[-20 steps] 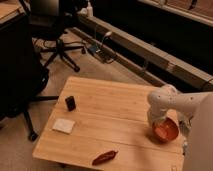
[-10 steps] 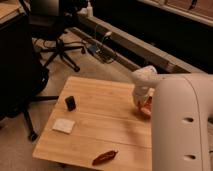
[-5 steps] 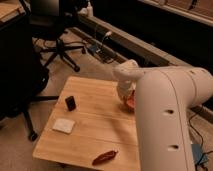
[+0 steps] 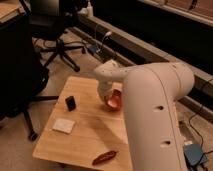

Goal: Drag the ceramic bowl in a circle

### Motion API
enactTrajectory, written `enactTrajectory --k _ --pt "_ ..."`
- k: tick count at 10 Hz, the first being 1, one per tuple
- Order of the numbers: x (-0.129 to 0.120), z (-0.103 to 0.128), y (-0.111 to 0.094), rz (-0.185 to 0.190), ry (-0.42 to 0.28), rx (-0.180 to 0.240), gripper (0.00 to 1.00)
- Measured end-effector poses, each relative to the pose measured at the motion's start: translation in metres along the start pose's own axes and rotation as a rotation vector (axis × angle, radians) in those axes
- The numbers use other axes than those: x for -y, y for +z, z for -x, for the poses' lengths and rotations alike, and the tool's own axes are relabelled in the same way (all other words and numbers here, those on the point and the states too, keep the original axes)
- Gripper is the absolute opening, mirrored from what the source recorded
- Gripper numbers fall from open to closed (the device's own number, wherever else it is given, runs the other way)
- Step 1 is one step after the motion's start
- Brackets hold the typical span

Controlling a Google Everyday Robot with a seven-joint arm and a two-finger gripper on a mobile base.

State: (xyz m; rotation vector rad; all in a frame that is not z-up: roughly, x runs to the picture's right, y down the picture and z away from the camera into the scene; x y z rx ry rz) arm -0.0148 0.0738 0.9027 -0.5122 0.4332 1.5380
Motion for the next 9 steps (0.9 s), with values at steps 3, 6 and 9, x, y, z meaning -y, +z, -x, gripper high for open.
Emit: enactTrajectory --k 3,6,9 --pt "-0.045 -0.052 -0.007 0.034 -0.090 0.001 0.00" --pt "-0.068 -0.124 -0.002 0.075 -0.119 -0.042 0.00" --pt "-0.071 -0.193 -0.005 0.115 -0.105 -0.090 0.00"
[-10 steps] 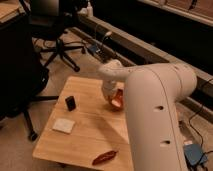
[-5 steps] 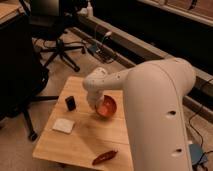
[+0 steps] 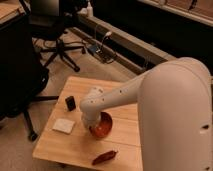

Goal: Drag the ceramic bowl in a circle

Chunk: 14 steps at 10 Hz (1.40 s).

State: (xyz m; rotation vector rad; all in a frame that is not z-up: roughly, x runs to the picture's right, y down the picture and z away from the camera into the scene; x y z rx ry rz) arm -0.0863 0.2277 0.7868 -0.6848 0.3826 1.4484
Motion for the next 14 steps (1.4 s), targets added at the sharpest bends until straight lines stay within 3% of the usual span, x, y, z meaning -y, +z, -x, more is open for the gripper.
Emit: enactTrajectory --k 4,8,11,14 --pt "0.034 -0.062 0.000 -0.028 0.053 -0.051 0.00" --pt "0.081 -0.101 -0.002 -0.081 0.127 -0.095 0.00" --pt "0.141 -0.105 -0.004 -0.096 0.277 -0.096 0.00" --pt "0.225 -0.097 -0.006 -0.173 0.391 -0.099 0.00"
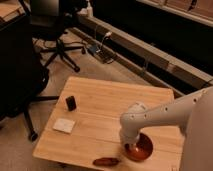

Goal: Drag the ceramic bowl in a circle

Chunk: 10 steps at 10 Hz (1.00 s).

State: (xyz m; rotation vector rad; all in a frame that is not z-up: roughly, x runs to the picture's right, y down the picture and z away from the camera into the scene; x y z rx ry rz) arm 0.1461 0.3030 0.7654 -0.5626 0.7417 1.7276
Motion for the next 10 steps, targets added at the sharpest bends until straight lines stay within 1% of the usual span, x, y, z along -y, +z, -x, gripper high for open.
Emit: enactTrajectory --k 1,3,4,5,7,9,10 --pt "0.016 0.017 -0.001 -0.011 0.031 0.012 0.00" --pt "0.047 0.058 -0.008 -0.042 0.091 0.048 0.00" --pt "0.059 0.076 -0.013 -0.058 0.111 0.066 0.00" --pt "0.071 0.098 -0.022 -0.082 0.126 0.091 0.00" --pt "0.079 0.135 -0.036 -0.115 0.129 0.125 0.00" --pt "0.077 0.162 -0.039 -0.111 0.141 0.136 0.00" --pt "0.071 0.175 -0.039 -0.099 0.141 0.143 0.00"
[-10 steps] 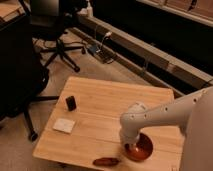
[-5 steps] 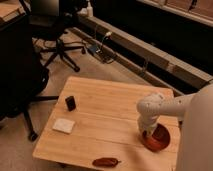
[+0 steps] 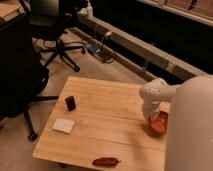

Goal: Drag the ceramic bowl in a circle

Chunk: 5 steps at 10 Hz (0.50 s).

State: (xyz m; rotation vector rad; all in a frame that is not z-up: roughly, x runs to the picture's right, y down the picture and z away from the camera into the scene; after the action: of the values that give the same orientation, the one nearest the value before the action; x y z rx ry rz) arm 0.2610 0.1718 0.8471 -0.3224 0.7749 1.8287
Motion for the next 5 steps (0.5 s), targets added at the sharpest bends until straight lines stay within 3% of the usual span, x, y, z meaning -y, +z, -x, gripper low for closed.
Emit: enactTrajectory --k 2,5 --pt "-0.018 0.020 0.002 0.027 0.001 0.005 0.00" --pt "-0.037 0.043 -0.005 0.032 -0.016 0.020 0.00"
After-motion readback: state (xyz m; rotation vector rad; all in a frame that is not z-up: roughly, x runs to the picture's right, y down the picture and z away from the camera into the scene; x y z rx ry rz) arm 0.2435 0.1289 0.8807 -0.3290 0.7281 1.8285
